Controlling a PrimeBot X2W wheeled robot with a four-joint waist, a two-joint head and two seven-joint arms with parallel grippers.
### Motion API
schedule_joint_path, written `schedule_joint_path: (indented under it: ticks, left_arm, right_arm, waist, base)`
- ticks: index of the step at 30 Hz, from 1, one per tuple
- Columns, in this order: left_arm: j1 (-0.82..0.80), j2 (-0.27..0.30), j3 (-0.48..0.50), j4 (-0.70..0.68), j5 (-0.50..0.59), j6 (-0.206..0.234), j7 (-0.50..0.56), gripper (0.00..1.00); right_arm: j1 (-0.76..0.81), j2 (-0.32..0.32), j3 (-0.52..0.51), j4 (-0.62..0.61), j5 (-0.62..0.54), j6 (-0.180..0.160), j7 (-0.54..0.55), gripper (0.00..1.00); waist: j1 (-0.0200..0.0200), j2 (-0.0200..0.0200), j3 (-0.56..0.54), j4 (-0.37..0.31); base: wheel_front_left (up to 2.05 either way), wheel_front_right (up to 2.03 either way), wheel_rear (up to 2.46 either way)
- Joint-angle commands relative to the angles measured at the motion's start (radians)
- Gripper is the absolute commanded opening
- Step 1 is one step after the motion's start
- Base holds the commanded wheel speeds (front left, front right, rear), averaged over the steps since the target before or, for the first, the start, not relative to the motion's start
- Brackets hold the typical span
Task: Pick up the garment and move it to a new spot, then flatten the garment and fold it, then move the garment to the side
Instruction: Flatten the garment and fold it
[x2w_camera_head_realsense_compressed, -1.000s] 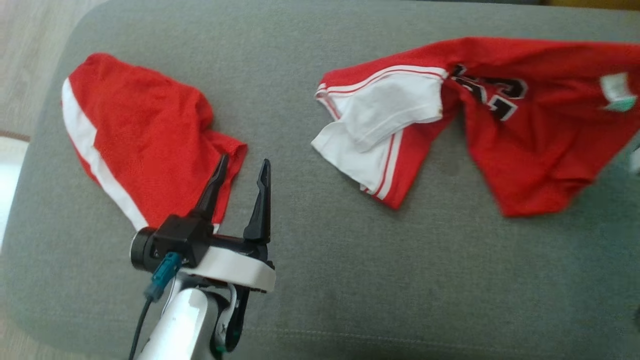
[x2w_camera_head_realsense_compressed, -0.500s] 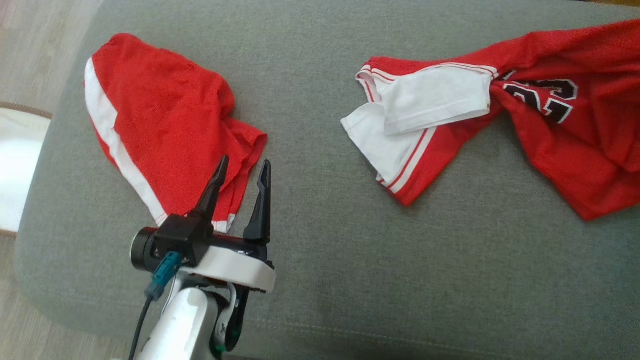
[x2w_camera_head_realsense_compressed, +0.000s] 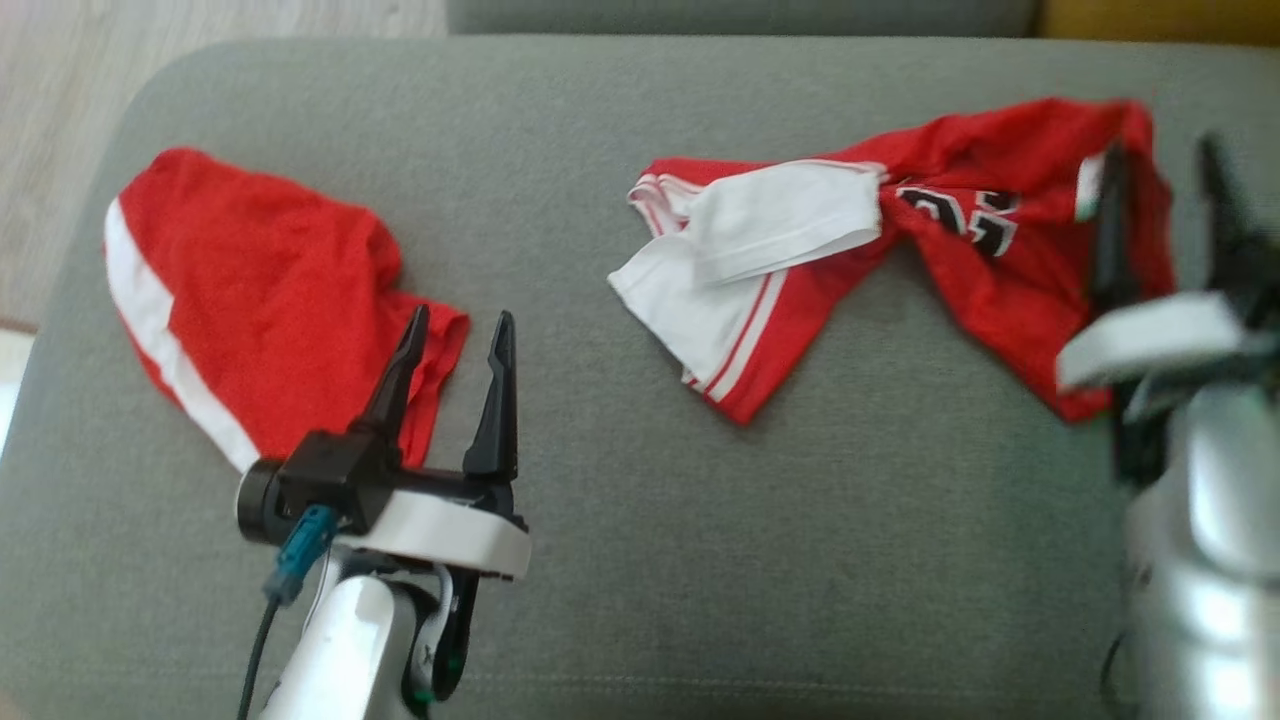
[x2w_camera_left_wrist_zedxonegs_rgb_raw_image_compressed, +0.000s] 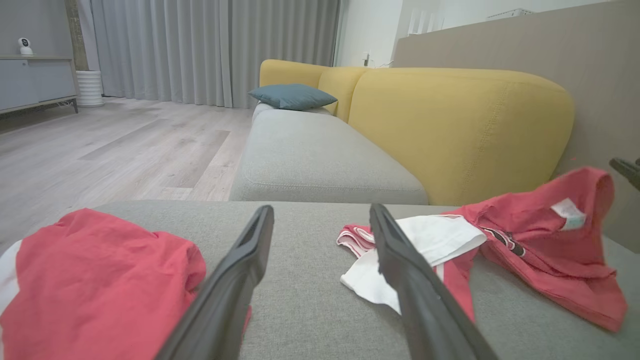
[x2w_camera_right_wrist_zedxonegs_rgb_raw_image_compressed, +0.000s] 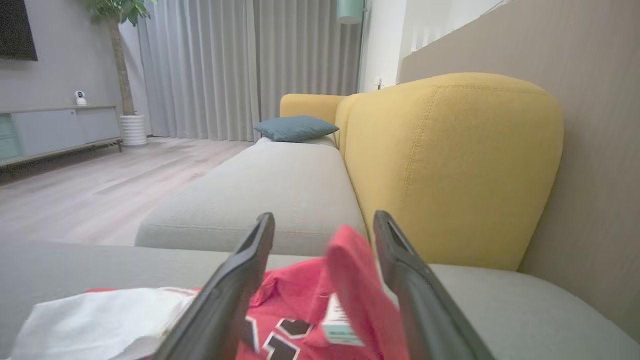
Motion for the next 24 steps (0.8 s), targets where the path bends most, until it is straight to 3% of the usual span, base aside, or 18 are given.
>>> schedule_joint_path:
  ticks: [1, 6, 12, 24]
  left_arm:
    - [-0.003, 0.002, 0.046, -0.037, -0.003, 0.001, -0.005, 1.00]
    - [0.013, 0.002, 0.054, -0.043, -0.002, -0.003, -0.005, 1.00]
    - [0.027, 0.002, 0.058, -0.048, -0.003, -0.005, -0.005, 1.00]
    - [0.023, 0.002, 0.029, -0.039, -0.005, -0.010, -0.005, 1.00]
  right_arm:
    - [0.029, 0.011, 0.050, -0.075, 0.032, -0.001, -0.011, 1.00]
    - [0.213, 0.028, 0.137, -0.204, 0.117, -0.001, -0.011, 1.00]
    - [0.316, 0.030, 0.203, -0.241, 0.201, -0.001, -0.011, 1.00]
    - [0.257, 0.030, 0.261, -0.220, 0.195, -0.001, 0.018, 1.00]
  waist:
    - [0.0000, 0.0000, -0.025, -0.021]
    - [0.0000, 0.0000, -0.047, -0.033]
    - [0.0000, 0.0000, -0.052, -0.034]
    - [0.0000, 0.0000, -0.019, 0.034]
  base:
    - [0.00, 0.00, 0.00]
    - [0.00, 0.00, 0.00]
    - [0.00, 0.00, 0.00]
    - [0.00, 0.00, 0.00]
